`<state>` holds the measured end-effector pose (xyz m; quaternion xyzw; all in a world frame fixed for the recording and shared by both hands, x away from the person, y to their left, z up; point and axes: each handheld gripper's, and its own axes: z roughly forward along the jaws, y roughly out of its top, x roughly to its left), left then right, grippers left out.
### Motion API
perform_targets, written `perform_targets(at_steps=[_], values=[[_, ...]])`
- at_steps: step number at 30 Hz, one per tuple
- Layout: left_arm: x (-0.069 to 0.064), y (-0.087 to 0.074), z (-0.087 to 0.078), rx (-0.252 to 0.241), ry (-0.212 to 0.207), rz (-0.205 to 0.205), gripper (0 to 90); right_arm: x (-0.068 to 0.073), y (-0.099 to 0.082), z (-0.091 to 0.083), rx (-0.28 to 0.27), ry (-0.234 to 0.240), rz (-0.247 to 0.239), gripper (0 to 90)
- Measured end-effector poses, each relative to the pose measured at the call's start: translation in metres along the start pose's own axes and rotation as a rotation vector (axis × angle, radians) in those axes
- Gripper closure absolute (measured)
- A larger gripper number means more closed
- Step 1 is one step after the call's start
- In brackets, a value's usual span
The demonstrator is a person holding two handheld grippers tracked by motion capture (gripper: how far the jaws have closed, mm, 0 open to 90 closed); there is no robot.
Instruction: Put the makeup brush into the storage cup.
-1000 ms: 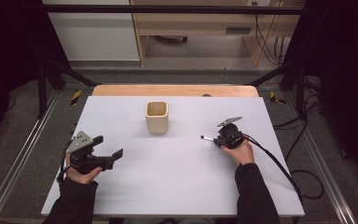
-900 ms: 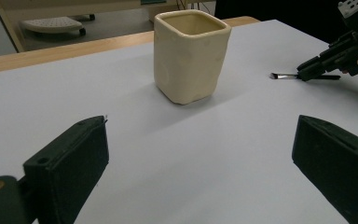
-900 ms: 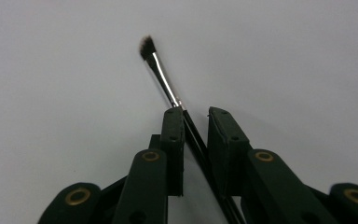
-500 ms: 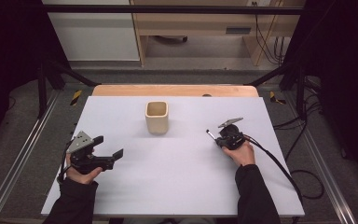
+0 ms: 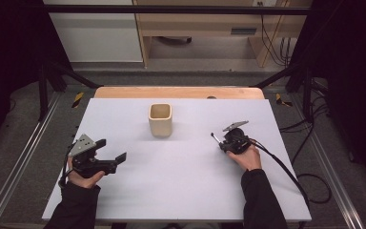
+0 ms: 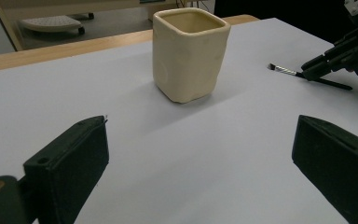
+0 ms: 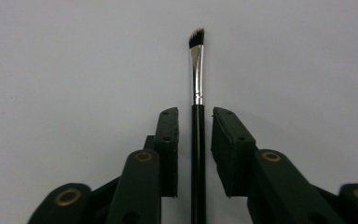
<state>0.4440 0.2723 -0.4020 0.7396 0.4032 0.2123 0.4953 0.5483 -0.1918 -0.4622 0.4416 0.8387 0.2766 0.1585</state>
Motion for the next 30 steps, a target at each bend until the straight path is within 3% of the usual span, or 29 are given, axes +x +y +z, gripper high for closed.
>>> perform_targets(at_steps=[4,7,10,20,30], values=[[0.000,0.000,0.000,0.001,-0.001,-0.001,3.4,-0.002,0.003,-0.007,-0.012,-0.009,-0.013,63.8],[0.000,0.000,0.001,0.003,-0.001,-0.001,3.4,-0.001,0.007,-0.013,0.023,-0.014,-0.013,57.6],[0.000,0.000,0.001,0.003,-0.001,-0.001,3.4,0.000,0.015,-0.018,0.064,-0.023,-0.046,53.2],[0.001,0.000,0.000,0.000,-0.003,-0.002,3.4,0.002,0.029,-0.014,0.169,-0.016,-0.093,57.0],[0.001,0.000,0.000,0.003,-0.004,-0.001,3.4,0.000,0.029,-0.003,0.233,-0.032,-0.095,65.6]])
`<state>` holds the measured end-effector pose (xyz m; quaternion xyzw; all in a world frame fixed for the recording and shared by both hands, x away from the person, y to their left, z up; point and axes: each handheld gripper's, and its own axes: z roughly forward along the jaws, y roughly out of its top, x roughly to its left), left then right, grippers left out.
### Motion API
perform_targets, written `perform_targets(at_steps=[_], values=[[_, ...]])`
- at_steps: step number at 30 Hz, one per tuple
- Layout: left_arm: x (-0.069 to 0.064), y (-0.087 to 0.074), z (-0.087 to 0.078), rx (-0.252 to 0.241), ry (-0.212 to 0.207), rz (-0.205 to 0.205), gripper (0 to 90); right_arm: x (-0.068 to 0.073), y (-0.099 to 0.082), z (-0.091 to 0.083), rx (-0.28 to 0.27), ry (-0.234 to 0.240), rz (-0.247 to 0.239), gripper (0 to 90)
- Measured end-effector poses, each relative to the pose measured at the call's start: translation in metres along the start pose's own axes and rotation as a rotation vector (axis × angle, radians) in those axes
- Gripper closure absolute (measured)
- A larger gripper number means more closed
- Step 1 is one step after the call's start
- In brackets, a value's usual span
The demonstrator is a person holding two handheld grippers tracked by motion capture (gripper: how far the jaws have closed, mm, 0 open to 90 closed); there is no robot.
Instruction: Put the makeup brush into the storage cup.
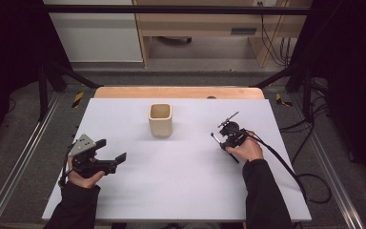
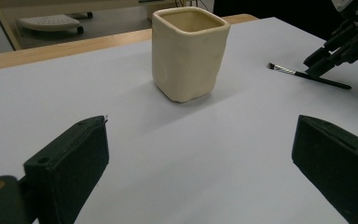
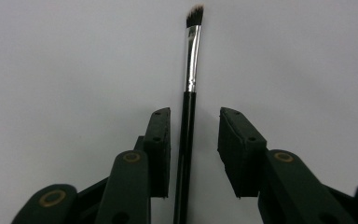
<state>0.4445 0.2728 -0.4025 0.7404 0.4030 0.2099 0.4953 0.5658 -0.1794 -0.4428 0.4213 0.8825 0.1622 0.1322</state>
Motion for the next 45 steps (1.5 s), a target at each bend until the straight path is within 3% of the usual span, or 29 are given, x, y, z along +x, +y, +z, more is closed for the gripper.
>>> perform_targets(at_steps=[19,33,37,45], values=[[-0.001,0.000,0.000,0.005,-0.001,0.003,3.5,-0.002,-0.002,0.008,0.035,0.039,0.029,81.9],[-0.001,0.000,0.001,0.006,-0.002,0.003,3.5,-0.001,-0.002,0.008,0.040,0.038,0.065,84.2],[-0.001,0.000,0.000,0.006,-0.001,0.004,3.5,0.000,-0.002,0.006,0.030,0.053,0.084,84.2],[-0.002,0.000,0.001,0.006,-0.003,0.005,3.6,0.004,-0.006,-0.013,-0.059,0.086,0.083,84.2]])
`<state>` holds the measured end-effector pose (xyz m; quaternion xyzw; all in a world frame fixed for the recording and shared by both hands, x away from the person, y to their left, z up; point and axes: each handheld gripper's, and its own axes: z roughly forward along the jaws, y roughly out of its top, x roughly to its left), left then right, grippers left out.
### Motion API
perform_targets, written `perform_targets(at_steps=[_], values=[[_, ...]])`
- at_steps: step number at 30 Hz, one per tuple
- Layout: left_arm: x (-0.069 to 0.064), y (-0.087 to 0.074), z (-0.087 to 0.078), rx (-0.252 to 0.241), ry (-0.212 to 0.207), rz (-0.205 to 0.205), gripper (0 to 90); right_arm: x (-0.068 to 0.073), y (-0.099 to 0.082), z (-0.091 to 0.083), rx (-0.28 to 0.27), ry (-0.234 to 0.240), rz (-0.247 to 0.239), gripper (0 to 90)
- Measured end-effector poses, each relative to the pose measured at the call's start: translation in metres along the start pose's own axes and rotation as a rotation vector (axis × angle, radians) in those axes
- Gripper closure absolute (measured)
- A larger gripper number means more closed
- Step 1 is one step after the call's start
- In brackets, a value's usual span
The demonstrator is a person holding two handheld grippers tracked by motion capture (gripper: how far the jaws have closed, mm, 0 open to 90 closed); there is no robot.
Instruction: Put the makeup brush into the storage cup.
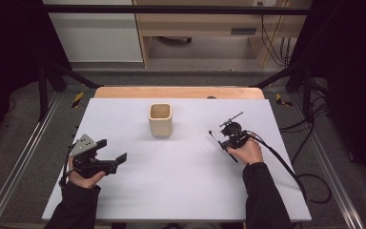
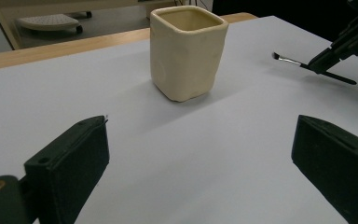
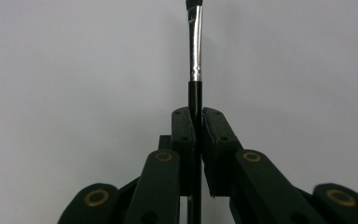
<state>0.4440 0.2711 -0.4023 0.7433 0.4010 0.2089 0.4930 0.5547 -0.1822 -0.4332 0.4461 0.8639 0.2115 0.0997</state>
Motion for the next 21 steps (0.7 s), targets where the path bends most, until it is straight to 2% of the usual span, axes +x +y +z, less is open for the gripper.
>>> perform_targets(at_steps=[5,7,9,12,20,21], values=[[-0.001,0.000,0.000,-0.001,-0.002,-0.001,3.6,0.006,-0.004,-0.010,-0.068,0.024,0.008,84.2],[-0.001,0.000,0.000,-0.003,-0.003,-0.003,3.7,0.011,-0.007,-0.017,-0.113,0.036,0.008,84.1],[-0.001,0.001,0.000,-0.005,-0.003,-0.004,3.7,0.012,-0.008,-0.019,-0.121,0.039,0.002,84.2],[-0.002,0.001,-0.001,-0.008,-0.004,-0.004,3.7,0.016,-0.013,-0.025,-0.166,0.051,0.003,84.2],[-0.004,0.001,0.000,-0.006,-0.007,-0.001,3.8,0.027,-0.032,-0.036,-0.309,0.099,0.024,84.2],[-0.004,0.001,0.000,-0.004,-0.007,0.003,3.8,0.027,-0.032,-0.036,-0.309,0.099,0.024,84.2]])
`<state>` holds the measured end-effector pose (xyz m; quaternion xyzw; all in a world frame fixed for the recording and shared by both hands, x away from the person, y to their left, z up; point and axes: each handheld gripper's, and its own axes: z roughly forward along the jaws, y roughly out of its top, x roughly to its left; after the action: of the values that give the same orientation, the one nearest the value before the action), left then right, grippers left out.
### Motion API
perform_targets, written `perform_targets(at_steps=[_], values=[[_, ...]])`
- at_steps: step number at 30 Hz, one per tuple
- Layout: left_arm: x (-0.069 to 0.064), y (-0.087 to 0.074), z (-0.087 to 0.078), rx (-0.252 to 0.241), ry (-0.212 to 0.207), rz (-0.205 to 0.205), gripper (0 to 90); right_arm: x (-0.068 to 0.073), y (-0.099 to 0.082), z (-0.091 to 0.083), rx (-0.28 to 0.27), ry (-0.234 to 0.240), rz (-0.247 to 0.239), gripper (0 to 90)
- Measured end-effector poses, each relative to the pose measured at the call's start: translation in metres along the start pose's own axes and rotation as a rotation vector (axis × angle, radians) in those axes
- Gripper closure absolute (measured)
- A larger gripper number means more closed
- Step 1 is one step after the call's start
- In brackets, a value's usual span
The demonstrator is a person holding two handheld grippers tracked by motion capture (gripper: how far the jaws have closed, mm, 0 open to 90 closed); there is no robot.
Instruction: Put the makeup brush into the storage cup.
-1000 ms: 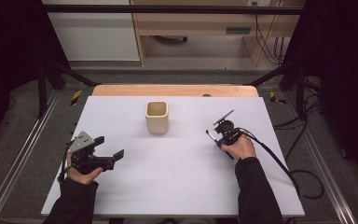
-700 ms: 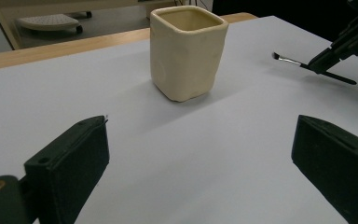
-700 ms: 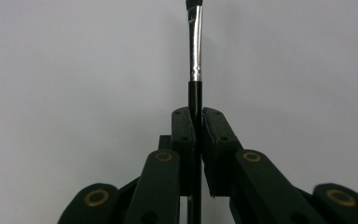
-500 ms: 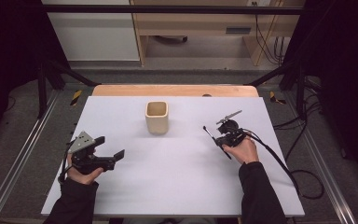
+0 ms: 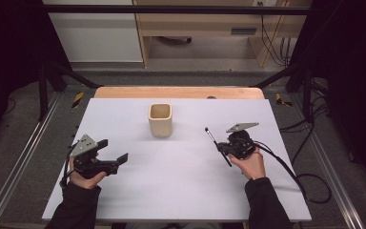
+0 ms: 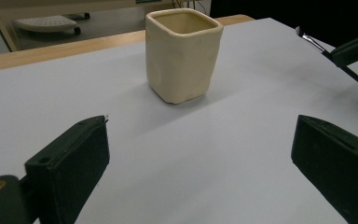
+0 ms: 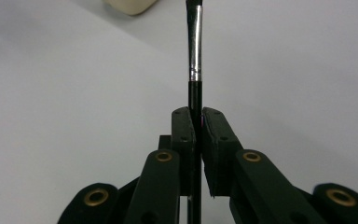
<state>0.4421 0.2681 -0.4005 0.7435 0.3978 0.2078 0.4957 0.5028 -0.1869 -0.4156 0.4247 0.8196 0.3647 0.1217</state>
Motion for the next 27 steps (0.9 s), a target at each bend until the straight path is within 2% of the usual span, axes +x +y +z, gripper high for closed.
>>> perform_targets(at_steps=[4,12,17,20,27], values=[[-0.001,0.000,0.000,-0.007,0.000,-0.003,3.8,0.006,-0.004,-0.004,-0.058,0.015,-0.009,84.1],[-0.005,0.002,0.000,-0.017,-0.009,0.004,3.9,0.014,-0.008,-0.007,-0.122,0.046,0.016,84.1],[-0.007,0.003,0.002,-0.016,-0.014,0.004,3.9,0.019,-0.008,-0.004,-0.155,0.104,0.029,84.1],[-0.009,0.003,0.002,-0.013,-0.016,0.005,3.9,0.021,-0.008,-0.007,-0.197,0.145,0.035,84.1],[-0.014,0.005,0.004,-0.020,-0.029,-0.009,4.3,0.023,-0.006,-0.014,-0.265,0.175,0.033,84.1]])
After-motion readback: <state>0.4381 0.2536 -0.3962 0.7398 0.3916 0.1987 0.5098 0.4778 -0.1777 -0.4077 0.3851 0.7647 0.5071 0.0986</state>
